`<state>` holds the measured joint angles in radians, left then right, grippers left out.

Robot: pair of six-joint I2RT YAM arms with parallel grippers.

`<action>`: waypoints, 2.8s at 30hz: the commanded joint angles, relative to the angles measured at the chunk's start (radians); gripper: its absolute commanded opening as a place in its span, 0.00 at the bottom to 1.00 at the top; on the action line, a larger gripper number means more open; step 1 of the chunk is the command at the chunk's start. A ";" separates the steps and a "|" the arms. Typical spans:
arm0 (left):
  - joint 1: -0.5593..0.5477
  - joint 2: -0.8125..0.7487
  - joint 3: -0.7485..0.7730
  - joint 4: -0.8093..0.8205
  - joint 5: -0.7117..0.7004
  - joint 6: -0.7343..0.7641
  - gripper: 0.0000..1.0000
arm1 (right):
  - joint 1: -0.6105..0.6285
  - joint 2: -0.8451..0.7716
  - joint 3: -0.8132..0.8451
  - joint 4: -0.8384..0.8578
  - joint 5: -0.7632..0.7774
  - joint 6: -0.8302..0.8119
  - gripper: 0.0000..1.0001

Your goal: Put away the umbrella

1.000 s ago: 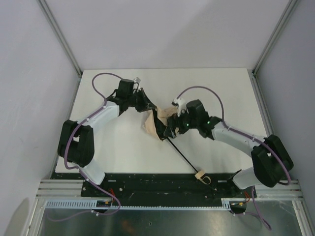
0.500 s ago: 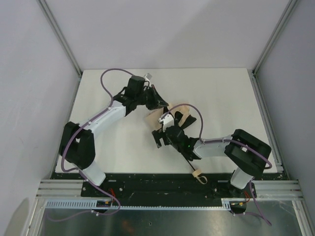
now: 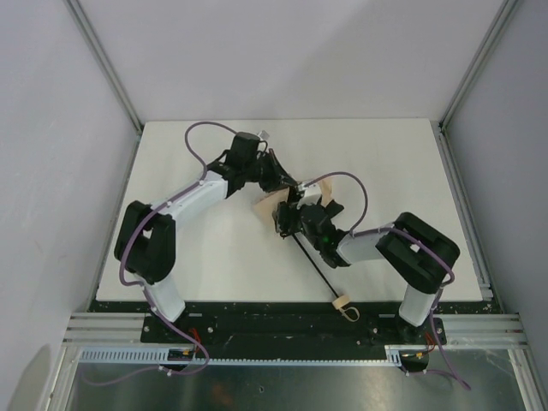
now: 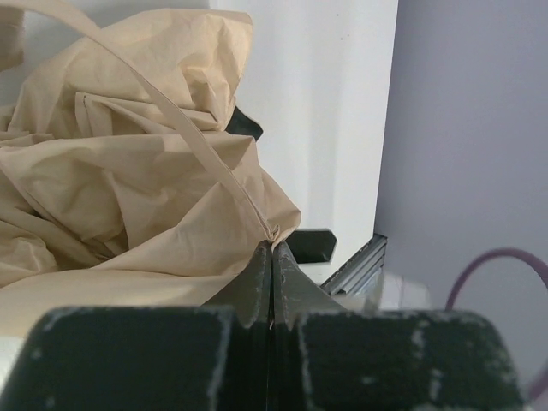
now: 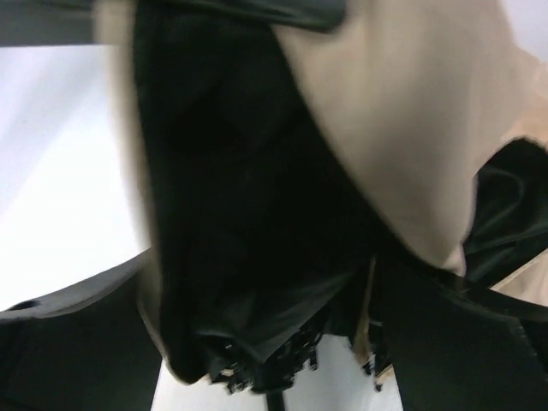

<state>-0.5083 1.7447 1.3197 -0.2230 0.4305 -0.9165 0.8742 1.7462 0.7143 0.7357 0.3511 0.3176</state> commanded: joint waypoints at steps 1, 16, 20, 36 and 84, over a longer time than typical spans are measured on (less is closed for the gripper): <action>-0.007 0.018 0.071 0.021 0.011 -0.021 0.00 | -0.081 0.065 -0.006 0.116 -0.065 0.158 0.83; -0.017 0.189 0.441 -0.185 -0.126 0.334 0.94 | -0.341 0.373 -0.066 0.328 -0.752 0.617 0.00; -0.001 0.025 0.346 -0.215 -0.271 0.362 0.99 | -0.416 0.481 -0.071 0.425 -0.904 0.767 0.00; 0.097 -0.353 -0.599 0.463 -0.039 -0.211 0.99 | -0.495 0.544 0.000 0.403 -1.036 0.953 0.00; 0.021 -0.040 -0.689 0.604 -0.438 -0.414 0.00 | -0.483 -0.158 0.287 -0.902 -0.537 -0.115 0.69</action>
<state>-0.5053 1.7832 0.6994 0.5022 0.0189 -1.3617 0.2863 1.7561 0.9741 0.1371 -0.4843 0.5419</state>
